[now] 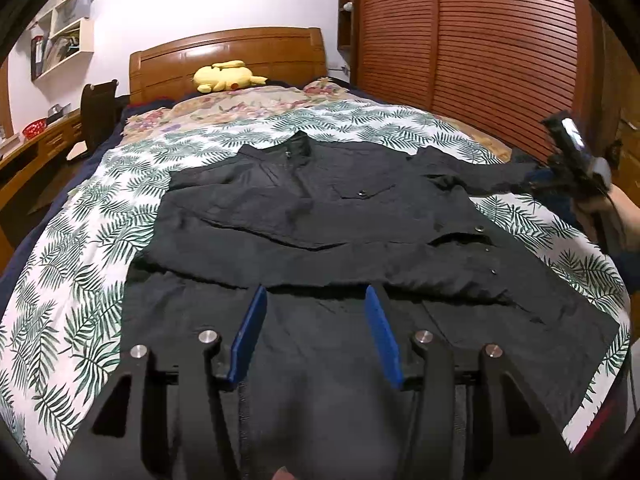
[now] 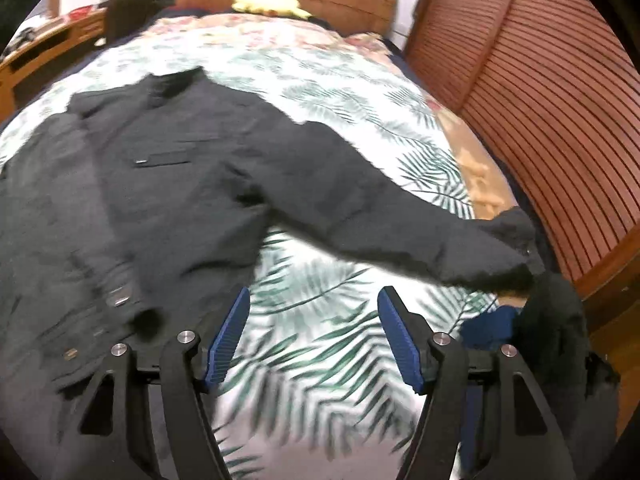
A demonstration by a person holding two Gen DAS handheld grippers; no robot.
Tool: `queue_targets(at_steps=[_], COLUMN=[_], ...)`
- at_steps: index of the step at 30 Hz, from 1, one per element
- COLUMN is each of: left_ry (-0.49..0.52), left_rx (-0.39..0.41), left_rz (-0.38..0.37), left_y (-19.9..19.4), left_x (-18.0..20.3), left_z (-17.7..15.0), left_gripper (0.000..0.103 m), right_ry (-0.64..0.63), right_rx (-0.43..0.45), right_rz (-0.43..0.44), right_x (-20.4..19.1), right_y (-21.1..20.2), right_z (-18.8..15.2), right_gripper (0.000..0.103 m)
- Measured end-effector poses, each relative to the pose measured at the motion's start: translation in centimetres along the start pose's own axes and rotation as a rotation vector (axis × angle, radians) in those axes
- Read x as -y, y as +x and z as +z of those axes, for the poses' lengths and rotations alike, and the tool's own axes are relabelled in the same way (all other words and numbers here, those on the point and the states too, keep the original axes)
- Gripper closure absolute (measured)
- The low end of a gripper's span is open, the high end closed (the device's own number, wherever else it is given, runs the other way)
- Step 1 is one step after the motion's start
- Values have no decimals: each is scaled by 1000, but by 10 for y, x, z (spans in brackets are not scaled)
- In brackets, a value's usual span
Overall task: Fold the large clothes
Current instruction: 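Move the right tool to the other sleeve cuff and grasp it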
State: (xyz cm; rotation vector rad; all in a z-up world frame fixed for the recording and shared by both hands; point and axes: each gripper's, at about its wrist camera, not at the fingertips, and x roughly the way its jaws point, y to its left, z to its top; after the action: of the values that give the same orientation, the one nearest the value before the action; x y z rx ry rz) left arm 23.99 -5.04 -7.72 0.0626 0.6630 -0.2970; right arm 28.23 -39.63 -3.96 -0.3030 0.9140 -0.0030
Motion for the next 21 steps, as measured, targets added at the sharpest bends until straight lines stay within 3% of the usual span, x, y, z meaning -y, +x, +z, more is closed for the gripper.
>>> queue_targets(at_steps=[5,12,14,19,20,21], left_ry=[15,25,27,34,34,34], left_rx=[-11,-31,-34,-43,-45,-48], left_rz=[-18,-30,-33,-36,-35,-34], left_y=[5,8,8,11,12,13], left_x=[7,12,12,13,14,13], left_z=[1,-1,0,-1,-1,-2], left_gripper=[52,51,51,51,50,50], right_ry=[-14,-57,-93,-53,-49,-49], right_rx=[-59,-156,-200,-193,-195,-195], right_rz=[-53,-60,-105,-187,-198,-218], right_x=[17,27,27,43,46,48], right_y=[44,98,115,128,130,132], right_z=[19,31,30,37,39,40], right_gripper=[33,34,34,34,38,57])
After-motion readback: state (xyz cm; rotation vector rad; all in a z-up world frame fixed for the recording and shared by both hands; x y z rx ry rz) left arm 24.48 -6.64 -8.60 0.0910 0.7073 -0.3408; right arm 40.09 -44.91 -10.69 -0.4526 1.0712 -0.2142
